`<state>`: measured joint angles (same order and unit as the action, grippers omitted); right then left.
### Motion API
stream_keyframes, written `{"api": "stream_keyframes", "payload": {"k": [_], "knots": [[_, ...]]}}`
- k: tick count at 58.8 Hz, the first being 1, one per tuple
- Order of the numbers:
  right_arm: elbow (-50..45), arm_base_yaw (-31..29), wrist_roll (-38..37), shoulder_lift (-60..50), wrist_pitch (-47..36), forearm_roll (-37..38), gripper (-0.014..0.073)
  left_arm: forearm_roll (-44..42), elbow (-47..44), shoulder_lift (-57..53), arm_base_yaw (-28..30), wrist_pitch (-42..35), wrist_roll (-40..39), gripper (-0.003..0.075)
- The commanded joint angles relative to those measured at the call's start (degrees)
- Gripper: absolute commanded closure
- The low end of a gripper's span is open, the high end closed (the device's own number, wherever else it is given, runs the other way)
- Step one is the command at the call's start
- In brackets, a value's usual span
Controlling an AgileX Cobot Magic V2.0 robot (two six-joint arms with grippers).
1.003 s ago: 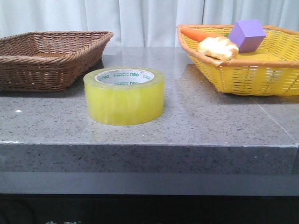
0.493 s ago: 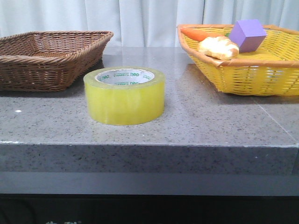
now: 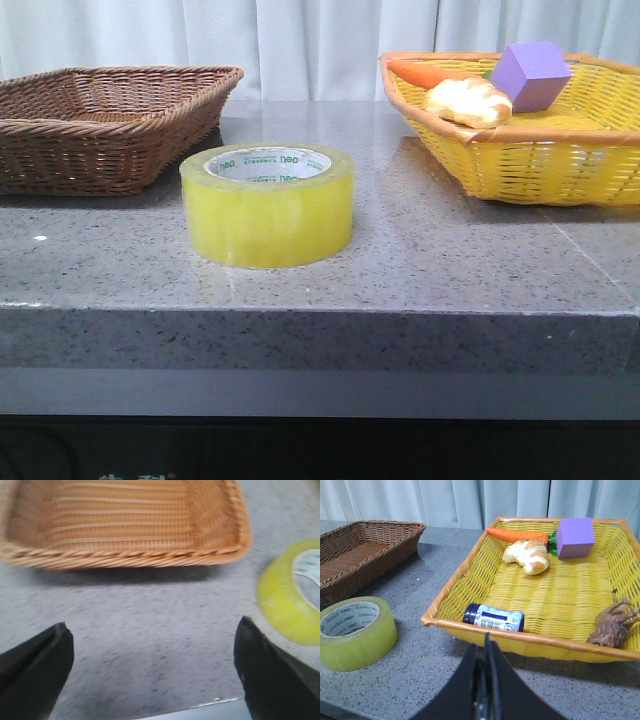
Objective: Transfer tape with both arms
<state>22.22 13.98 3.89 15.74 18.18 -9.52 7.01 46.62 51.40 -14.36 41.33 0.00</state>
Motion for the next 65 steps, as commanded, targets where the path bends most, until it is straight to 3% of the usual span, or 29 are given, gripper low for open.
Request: {"api": "stream_keyframes", "payload": {"k": [1, 12, 22, 39, 65], "knots": [[1.20, -0.49, 0.05, 0.44, -4.84, 0.13, 0.0639, 1.21, 4.46, 4.53, -4.42, -3.10, 0.00, 0.0126], [1.20, -0.49, 0.05, 0.44, -4.84, 0.13, 0.0639, 1.34, 10.86, 15.72, -13.66, -2.47, -1.11, 0.0131], [1.20, -0.49, 0.05, 0.44, -4.84, 0.13, 0.0639, 5.38, 16.56, 23.67, -17.90, -0.72, -1.22, 0.0132], [1.20, -0.49, 0.05, 0.44, -4.84, 0.13, 0.0639, 9.59, 24.23, 33.22, -18.49, 2.53, -2.58, 0.0132], [1.19, -0.49, 0.05, 0.44, -5.53, 0.13, 0.0639, 12.72, 25.43, 40.16, -18.49, 1.90, -2.58, 0.0137]]}}
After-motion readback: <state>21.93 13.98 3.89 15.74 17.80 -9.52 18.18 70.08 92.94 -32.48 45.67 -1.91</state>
